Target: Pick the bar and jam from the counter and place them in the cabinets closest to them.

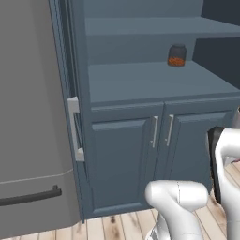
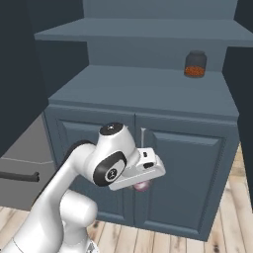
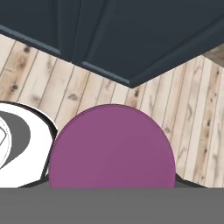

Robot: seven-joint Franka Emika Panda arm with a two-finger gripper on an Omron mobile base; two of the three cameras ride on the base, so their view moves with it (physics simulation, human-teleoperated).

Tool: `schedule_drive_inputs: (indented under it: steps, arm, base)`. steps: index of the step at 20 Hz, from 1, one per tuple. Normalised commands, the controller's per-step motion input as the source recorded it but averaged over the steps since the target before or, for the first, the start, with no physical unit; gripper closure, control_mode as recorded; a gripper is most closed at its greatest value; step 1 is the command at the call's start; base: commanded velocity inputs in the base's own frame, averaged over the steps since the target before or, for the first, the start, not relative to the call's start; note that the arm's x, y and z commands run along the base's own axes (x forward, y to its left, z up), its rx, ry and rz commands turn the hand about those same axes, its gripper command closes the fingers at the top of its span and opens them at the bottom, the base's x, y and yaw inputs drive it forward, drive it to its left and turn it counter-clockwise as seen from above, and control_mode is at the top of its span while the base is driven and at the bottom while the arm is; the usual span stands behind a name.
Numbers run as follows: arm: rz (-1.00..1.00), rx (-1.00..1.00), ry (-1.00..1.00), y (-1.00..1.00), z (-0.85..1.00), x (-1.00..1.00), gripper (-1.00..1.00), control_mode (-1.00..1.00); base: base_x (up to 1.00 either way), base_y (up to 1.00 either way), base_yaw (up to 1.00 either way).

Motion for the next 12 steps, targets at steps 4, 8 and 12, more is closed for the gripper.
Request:
schedule_drive_inputs:
  steps: [4, 8, 12]
  arm:
    - [0.0, 0.0, 0.0, 0.0, 0.0, 0.0, 1.0, 1.0]
    - [0.0, 0.0, 0.0, 0.0, 0.0, 0.0, 1.0, -1.0]
    - [0.0, 0.0, 0.0, 0.01, 0.09, 0.01, 1.0, -1.0]
  base:
    - [0.31, 0.0, 0.0]
    - [0.0, 0.0, 0.0]
    - [0.0, 0.0, 0.0]
